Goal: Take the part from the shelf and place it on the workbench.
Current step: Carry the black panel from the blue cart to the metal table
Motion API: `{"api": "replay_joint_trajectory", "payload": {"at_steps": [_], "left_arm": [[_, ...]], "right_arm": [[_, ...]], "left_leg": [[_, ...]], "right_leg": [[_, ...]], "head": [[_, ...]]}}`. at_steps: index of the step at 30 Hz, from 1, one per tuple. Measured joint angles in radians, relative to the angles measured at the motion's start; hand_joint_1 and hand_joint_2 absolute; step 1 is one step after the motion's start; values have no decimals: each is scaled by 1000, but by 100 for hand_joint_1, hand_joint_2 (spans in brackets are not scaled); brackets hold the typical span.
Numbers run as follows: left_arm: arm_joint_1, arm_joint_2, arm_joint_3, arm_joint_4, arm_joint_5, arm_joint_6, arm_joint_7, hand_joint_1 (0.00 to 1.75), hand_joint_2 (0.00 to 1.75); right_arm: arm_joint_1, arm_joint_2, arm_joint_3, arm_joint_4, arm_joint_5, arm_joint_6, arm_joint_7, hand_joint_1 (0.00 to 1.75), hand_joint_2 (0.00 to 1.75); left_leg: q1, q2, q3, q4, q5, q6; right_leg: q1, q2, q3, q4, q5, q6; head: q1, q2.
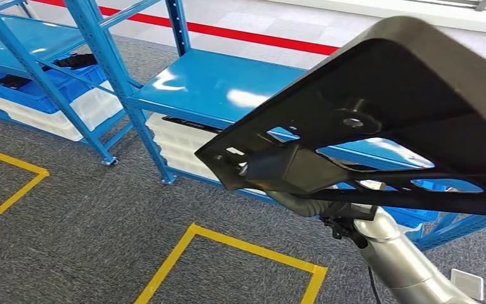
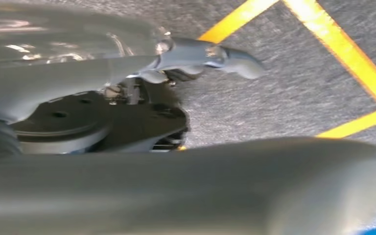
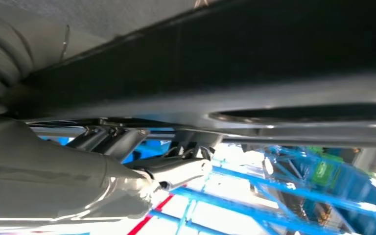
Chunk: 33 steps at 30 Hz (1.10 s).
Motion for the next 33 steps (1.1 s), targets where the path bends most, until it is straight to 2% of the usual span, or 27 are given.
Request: {"api": "replay_joint_trajectory", "payload": {"at_steps": [2, 4, 6, 7, 8, 9, 10, 11, 12, 13, 14, 15, 17, 18, 19, 21, 22, 23, 24, 25, 26, 27, 28, 29, 30, 32, 33], "left_arm": [[1, 3, 0, 0, 0, 1, 1, 0, 175], [0, 6, 0, 0, 0, 2, 2, 0, 175], [-4, 6, 0, 0, 0, 5, 3, 0, 175], [-5, 7, 0, 0, 0, 8, 4, 0, 175], [-4, 7, 0, 0, 0, 10, 4, 0, 175], [-1, 8, 0, 0, 0, 12, 5, 0, 175], [1, 10, 0, 0, 0, 14, 5, 0, 175], [3, 11, 0, 0, 0, 14, 5, 0, 175], [3, 13, 0, 0, 0, 14, 5, 0, 175], [2, 14, 0, 0, 0, 14, 5, 0, 175], [2, 15, 0, 0, 0, 14, 5, 0, 175], [1, 15, 0, 0, 1, 14, 4, 0, 175], [3, 17, 0, 0, 2, 14, 4, 0, 175], [3, 18, 0, 0, 2, 14, 4, 0, 175], [1, 19, 0, 0, 3, 14, 3, 0, 175], [-6, 22, 0, 0, 4, 15, 2, 0, 175], [-9, 23, 0, 0, 5, 16, 3, 0, 175], [-9, 24, 0, 0, 4, 18, 3, 0, 175], [-7, 25, 0, 0, 3, 21, 4, 0, 175], [-4, 28, 0, 0, 1, 27, 7, 0, 175], [-1, 32, 0, 0, -1, 34, 10, 0, 175], [1, 35, 0, 0, -3, 42, 15, 0, 175], [3, 40, 0, 0, -4, 51, 22, 0, 175], [4, 45, 0, 0, -4, 59, 30, 0, 175], [6, 51, 0, 0, -5, 67, 38, 0, 175], [14, 65, 0, 0, -6, 82, 51, 0, 175], [19, 72, 0, 0, -6, 89, 56, 0, 175]], "right_arm": [[-10, 0, 13, 0, 3, 2, -3, 175, 175], [-19, 1, 24, -1, 6, 3, -10, 175, 175], [-22, 1, 30, -3, 10, 3, -15, 175, 175], [-22, 0, 32, -3, 11, 3, -16, 175, 175], [-22, 0, 35, -3, 13, 3, -16, 175, 175], [-22, 0, 37, -4, 13, 3, -16, 175, 175], [-22, 0, 39, -5, 14, 2, -17, 175, 175], [-23, 0, 40, -7, 14, 1, -17, 175, 175], [-24, 0, 41, -9, 14, 0, -17, 175, 175], [-25, 0, 41, -11, 14, -1, -18, 175, 175], [-27, 0, 42, -13, 14, -2, -18, 175, 175], [-28, 0, 43, -14, 15, -2, -19, 175, 175], [-34, 0, 46, -16, 15, -3, -19, 175, 175], [-37, 0, 47, -16, 15, -3, -20, 175, 175], [-40, -1, 47, -16, 14, -4, -21, 175, 175], [-42, -2, 48, -15, 12, -5, -23, 175, 175], [-41, -3, 48, -13, 11, -6, -24, 175, 175], [-38, -3, 48, -10, 10, -7, -26, 175, 175], [-35, -3, 48, -8, 10, -9, -29, 175, 175], [-33, -3, 47, -6, 10, -11, -33, 175, 175], [-31, -3, 47, -5, 10, -14, -37, 175, 175], [-30, -3, 47, -5, 10, -16, -42, 175, 175], [-27, -3, 46, -4, 10, -19, -47, 175, 175], [-21, -3, 45, -2, 11, -22, -53, 175, 175], [-15, -3, 44, -1, 13, -24, -60, 175, 175], [0, -1, 41, 0, 20, -32, -73, 175, 175], [5, 1, 39, -1, 24, -36, -79, 175, 175]], "left_leg": [[2, -14, -9, 3, 1, -9], [2, 19, -31, 44, -25, -21], [7, 71, -89, 160, -83, -36], [12, 84, -122, 224, -106, -41], [16, 91, -145, 267, -116, -46], [20, 95, -149, 272, -106, -49], [22, 100, -132, 238, -78, -50], [23, 114, -100, 172, -39, -50], [20, 138, -66, 104, -11, -48], [15, 161, -40, 50, 8, -43], [9, 179, -27, 20, 15, -38], [3, 185, -25, 13, 10, -32], [3, 166, -28, 8, 11, -18], [4, 155, -26, 4, 13, -10], [6, 144, -23, 0, 15, -2], [8, 120, -20, -4, 16, 9], [6, 106, -19, -4, 16, 12], [4, 92, -18, -4, 15, 13], [3, 76, -16, -3, 14, 14], [2, 62, -14, -3, 13, 14], [2, 47, -11, -2, 12, 13], [2, 34, -9, 0, 9, 12], [1, 20, -8, 3, 6, 9], [2, 7, -10, 6, 5, 5], [4, -5, -13, 7, 4, 0], [8, -24, -19, 8, 4, -8], [7, -17, -21, 14, -1, -13]], "right_leg": [[-2, -22, 0, -4, -1, -9], [-7, -49, 3, -7, 0, -17], [-8, -81, 5, -7, -3, -22], [-8, -97, 5, -7, -4, -23], [-8, -112, 5, -7, -5, -22], [-8, -125, 7, -7, -7, -21], [-9, -138, 10, -7, -10, -19], [-9, -151, 14, -7, -13, -17], [-8, -162, 18, -7, -17, -13], [-6, -172, 21, -7, -20, -9], [-3, -181, 24, -8, -23, -4], [-1, -192, 26, -9, -25, 1], [-2, -205, 34, -14, -31, 13], [-4, -189, 35, -7, -41, 17], [-5, -164, 27, 16, -59, 18], [-4, -105, -23, 122, -117, 13], [-1, -93, -59, 191, -142, 10], [1, -88, -90, 243, -154, 9], [4, -85, -108, 264, -146, 7], [5, -82, -107, 245, -117, 5], [5, -75, -91, 192, -74, 2], [5, -56, -68, 128, -34, -1], [3, -35, -46, 68, -6, -3], [3, -19, -31, 29, 8, -5], [3, -9, -23, 12, 9, -7], [5, -25, -18, 6, 6, -13], [3, -36, -15, 4, 6, -18]], "head": [[0, 0], [-2, 0], [-4, 0], [-4, 0], [-4, 0], [-4, 0], [-4, 0], [-4, 0], [-4, 0], [-4, 0], [-4, 0], [-3, 0], [-3, 0], [-3, 0], [-3, 0], [-2, 0], [-1, 0], [-1, 0], [-1, 0], [-1, 0], [-1, 0], [-1, 0], [-2, 0], [-2, 0], [-2, 0], [-2, 0], [-3, 0]]}}
